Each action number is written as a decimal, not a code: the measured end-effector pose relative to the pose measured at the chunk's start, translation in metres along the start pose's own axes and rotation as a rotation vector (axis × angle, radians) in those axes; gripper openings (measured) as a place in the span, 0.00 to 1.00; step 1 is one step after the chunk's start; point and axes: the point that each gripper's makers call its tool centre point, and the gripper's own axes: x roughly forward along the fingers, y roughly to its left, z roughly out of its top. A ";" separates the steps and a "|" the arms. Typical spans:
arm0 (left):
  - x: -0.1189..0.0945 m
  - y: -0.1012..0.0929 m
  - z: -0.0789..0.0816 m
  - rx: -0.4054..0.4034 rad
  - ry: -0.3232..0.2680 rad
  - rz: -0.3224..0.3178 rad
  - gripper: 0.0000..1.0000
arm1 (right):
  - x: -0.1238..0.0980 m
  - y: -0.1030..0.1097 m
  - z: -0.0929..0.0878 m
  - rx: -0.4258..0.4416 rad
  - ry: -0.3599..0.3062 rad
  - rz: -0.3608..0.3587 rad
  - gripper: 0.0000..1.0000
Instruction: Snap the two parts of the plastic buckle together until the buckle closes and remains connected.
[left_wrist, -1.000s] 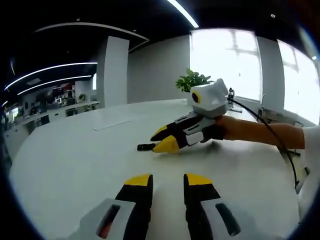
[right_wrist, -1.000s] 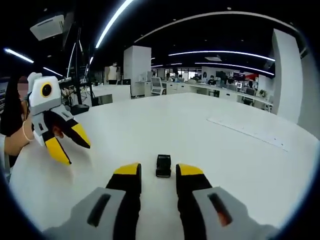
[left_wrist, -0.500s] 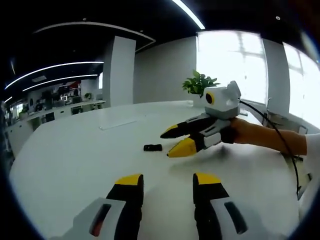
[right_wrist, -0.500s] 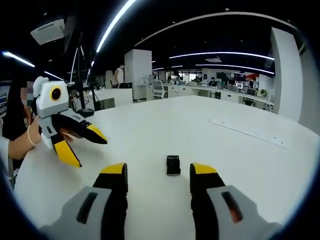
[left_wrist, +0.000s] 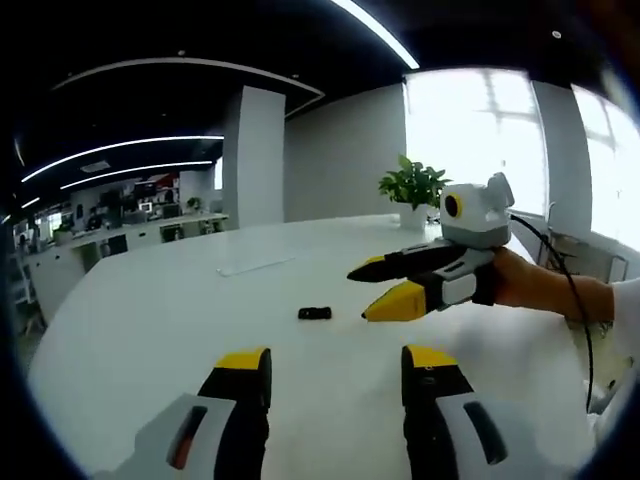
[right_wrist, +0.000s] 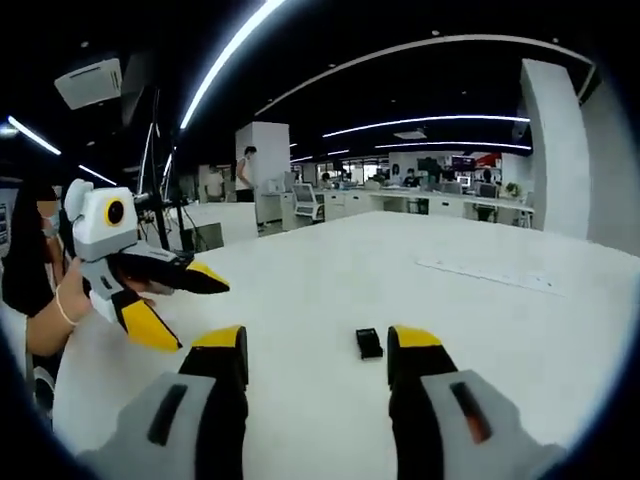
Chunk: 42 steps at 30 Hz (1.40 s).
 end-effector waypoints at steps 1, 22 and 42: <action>-0.002 0.000 0.000 0.006 -0.002 0.005 0.56 | -0.002 0.000 -0.003 0.014 0.013 -0.002 0.58; -0.034 -0.016 0.013 0.071 -0.038 0.059 0.67 | -0.066 0.014 0.008 -0.062 -0.048 -0.077 0.88; -0.053 -0.026 0.017 0.058 -0.073 0.090 0.83 | -0.120 0.012 0.007 -0.117 -0.056 -0.123 1.00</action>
